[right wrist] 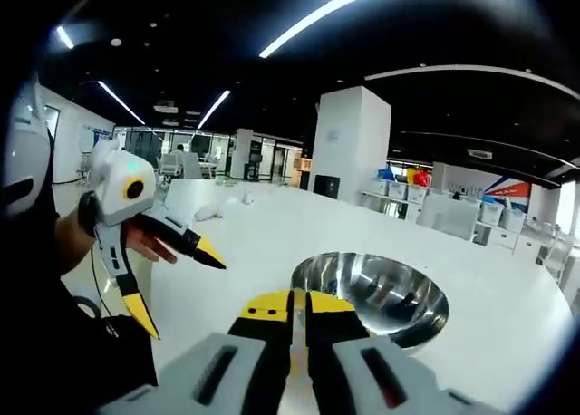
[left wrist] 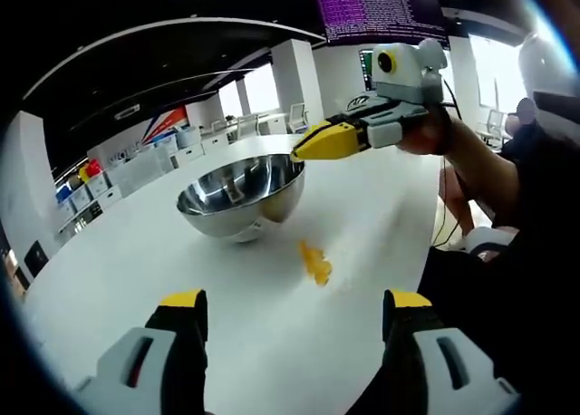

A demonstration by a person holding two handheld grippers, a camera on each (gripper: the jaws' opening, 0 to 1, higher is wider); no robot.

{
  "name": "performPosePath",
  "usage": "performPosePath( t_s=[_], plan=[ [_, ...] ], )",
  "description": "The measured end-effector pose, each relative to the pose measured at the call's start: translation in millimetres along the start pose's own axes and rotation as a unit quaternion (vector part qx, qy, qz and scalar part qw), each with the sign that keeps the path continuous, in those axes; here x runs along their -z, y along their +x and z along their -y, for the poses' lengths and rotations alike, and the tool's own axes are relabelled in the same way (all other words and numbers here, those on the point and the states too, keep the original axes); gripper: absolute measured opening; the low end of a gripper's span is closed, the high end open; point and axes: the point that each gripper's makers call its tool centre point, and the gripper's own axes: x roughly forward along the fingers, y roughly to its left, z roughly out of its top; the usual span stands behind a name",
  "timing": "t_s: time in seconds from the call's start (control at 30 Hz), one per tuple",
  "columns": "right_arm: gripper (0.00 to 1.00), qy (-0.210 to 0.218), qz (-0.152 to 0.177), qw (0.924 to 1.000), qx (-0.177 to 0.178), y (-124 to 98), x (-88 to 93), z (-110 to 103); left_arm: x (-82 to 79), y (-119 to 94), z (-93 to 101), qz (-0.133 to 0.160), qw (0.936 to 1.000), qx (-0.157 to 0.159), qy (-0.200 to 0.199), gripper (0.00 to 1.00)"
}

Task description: Pick up the QQ candy scattered on the table and place it into the stainless steel bowl on the table

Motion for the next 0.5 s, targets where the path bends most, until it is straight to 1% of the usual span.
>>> performPosePath(
  t_s=[0.3,0.37,0.4,0.43,0.5],
  plan=[
    [0.04,-0.007,0.028,0.9994,0.021,13,-24.7,27,-0.9,1,-1.8,-0.001,1.0000,0.000,0.001,0.79],
    [0.04,-0.003,0.030,0.9992,0.025,17,-25.4,34,-2.0,1,-1.8,-0.001,1.0000,-0.001,0.001,0.80],
    [0.04,0.007,0.030,0.9992,0.024,19,-24.2,37,-2.4,0,-2.4,0.000,1.0000,-0.003,0.000,0.80],
    [0.04,0.017,0.029,0.9991,0.025,22,-21.7,40,-2.6,0,-3.2,0.001,1.0000,-0.005,-0.001,0.81],
    [0.04,0.019,0.018,0.9993,0.028,29,-12.9,47,-2.5,0,-5.1,0.001,0.9999,-0.009,-0.005,0.82]
  ],
)
